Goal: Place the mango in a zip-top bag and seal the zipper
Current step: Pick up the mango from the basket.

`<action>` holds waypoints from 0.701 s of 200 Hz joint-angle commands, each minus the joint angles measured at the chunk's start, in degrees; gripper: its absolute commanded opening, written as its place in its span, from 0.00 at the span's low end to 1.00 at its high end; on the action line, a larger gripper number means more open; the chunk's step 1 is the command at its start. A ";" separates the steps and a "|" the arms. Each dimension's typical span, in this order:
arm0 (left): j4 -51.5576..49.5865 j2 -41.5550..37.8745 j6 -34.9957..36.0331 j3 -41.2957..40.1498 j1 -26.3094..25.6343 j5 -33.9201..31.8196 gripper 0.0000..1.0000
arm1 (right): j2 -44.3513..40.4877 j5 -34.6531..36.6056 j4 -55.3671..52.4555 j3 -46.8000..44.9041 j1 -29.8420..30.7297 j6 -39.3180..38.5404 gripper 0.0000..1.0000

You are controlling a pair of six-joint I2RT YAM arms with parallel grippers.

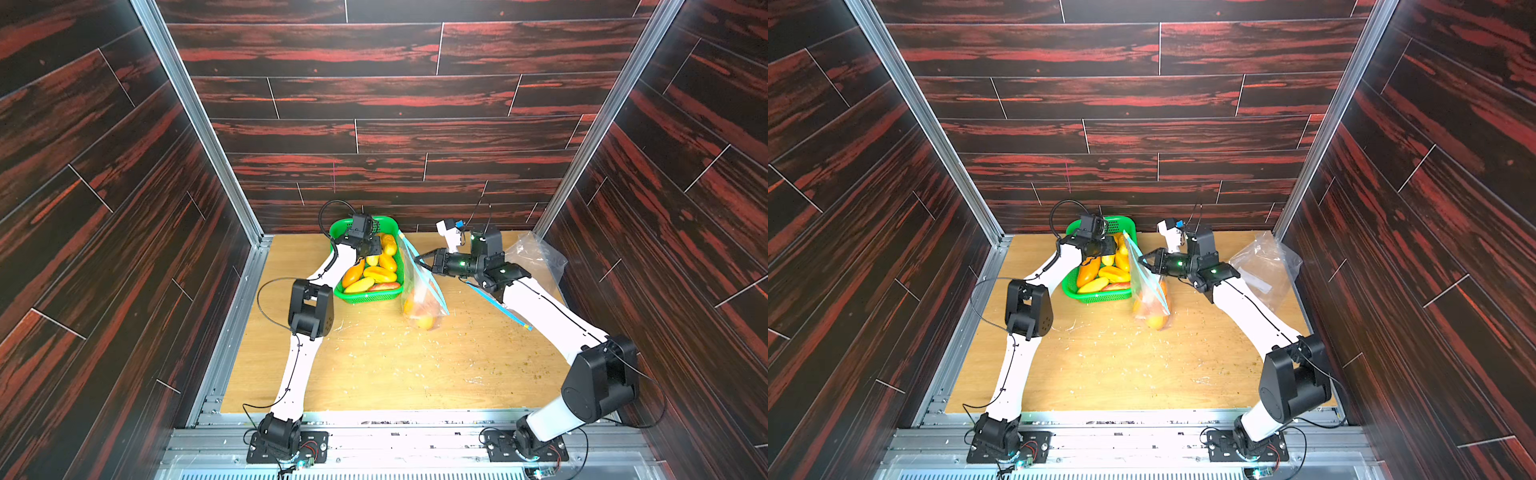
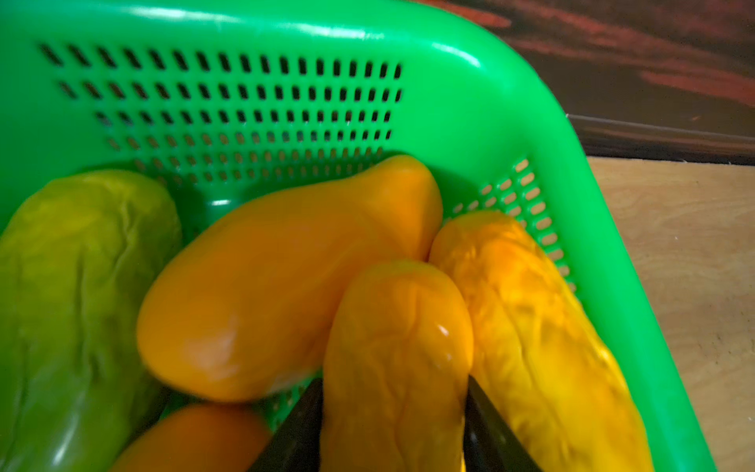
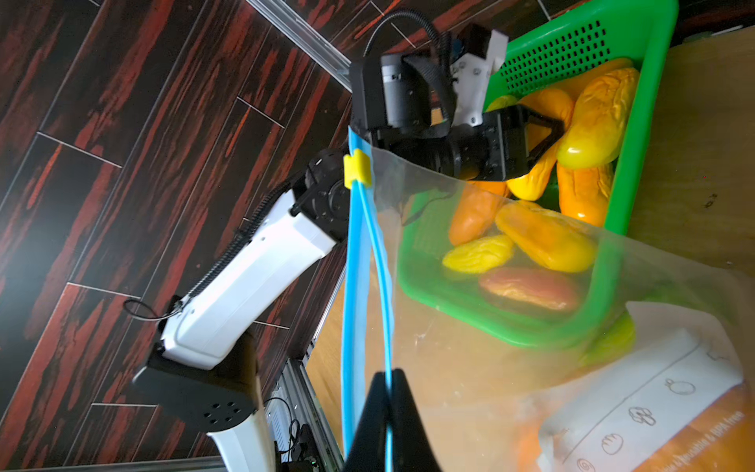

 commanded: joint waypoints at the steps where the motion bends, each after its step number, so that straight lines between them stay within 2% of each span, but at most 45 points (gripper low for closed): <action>1: 0.05 -11.52 -0.72 -3.72 0.01 1.27 0.30 | -0.78 4.66 -2.89 2.79 0.83 -1.17 0.00; 27: 8.89 -25.59 -4.24 -16.12 0.00 3.15 0.21 | -0.55 15.78 -9.79 8.02 3.41 -4.24 0.00; 41: 17.42 -34.37 -6.87 -25.34 -0.01 2.94 0.20 | -0.84 18.33 -13.15 10.57 3.21 -5.02 0.00; 53: 21.78 -40.68 -8.59 -31.59 0.01 1.92 0.13 | -1.84 19.98 -15.93 12.21 2.33 -5.96 0.00; 71: 23.23 -47.51 -9.26 -36.14 0.01 1.49 0.08 | -3.94 20.78 -20.16 13.84 -0.07 -7.63 0.00; 100: 26.13 -53.67 -10.59 -42.43 -0.33 3.53 0.05 | -6.94 22.31 -26.57 15.71 -4.71 -12.06 0.00; 129: 32.48 -58.38 -13.79 -49.18 -1.51 5.44 0.00 | -7.37 19.47 -27.62 17.76 -7.57 -14.85 0.00; 140: 34.48 -59.88 -14.59 -51.05 -2.45 5.59 0.00 | -6.26 15.85 -27.33 19.38 -7.53 -15.01 0.00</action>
